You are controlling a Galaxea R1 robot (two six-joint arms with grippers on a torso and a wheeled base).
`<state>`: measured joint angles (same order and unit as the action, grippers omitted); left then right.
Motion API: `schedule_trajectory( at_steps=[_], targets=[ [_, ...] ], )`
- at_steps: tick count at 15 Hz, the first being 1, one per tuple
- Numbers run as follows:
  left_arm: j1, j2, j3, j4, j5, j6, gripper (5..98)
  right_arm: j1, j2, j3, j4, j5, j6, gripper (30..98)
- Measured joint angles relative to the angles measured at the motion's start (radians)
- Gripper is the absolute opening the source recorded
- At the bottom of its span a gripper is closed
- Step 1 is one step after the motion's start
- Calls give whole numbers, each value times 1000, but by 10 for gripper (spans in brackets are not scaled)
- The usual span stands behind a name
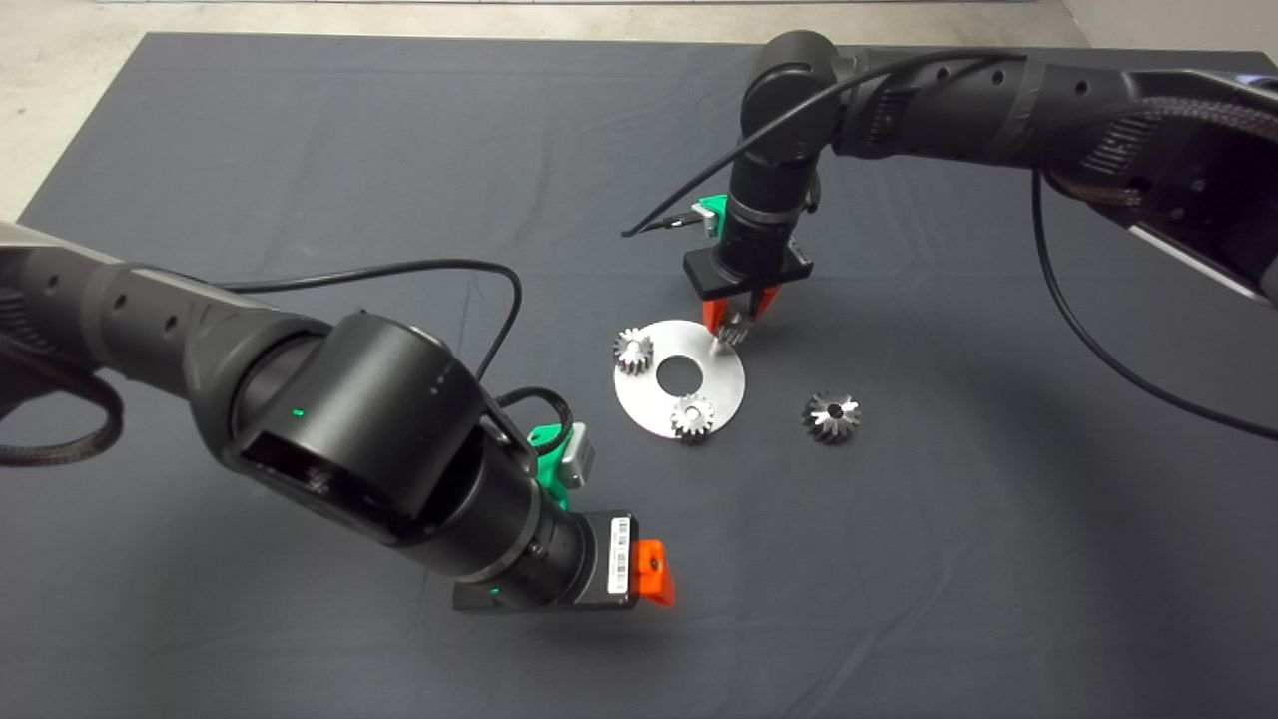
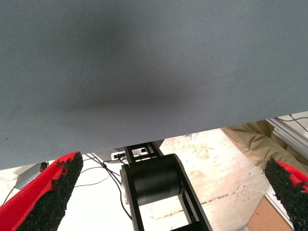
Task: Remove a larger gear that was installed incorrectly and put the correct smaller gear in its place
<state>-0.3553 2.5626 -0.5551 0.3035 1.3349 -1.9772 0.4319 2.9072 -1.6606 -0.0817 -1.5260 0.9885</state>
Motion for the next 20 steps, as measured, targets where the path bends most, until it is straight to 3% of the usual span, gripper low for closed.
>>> schedule_trajectory(
  at_steps=[5,20],
  targets=[
    [0,-1,0,0,0,24,979,0,2,-1,0,0,-1,416],
    [0,-2,-12,0,0,26,979,6,-35,93,4,-1,26,416]
  ],
)
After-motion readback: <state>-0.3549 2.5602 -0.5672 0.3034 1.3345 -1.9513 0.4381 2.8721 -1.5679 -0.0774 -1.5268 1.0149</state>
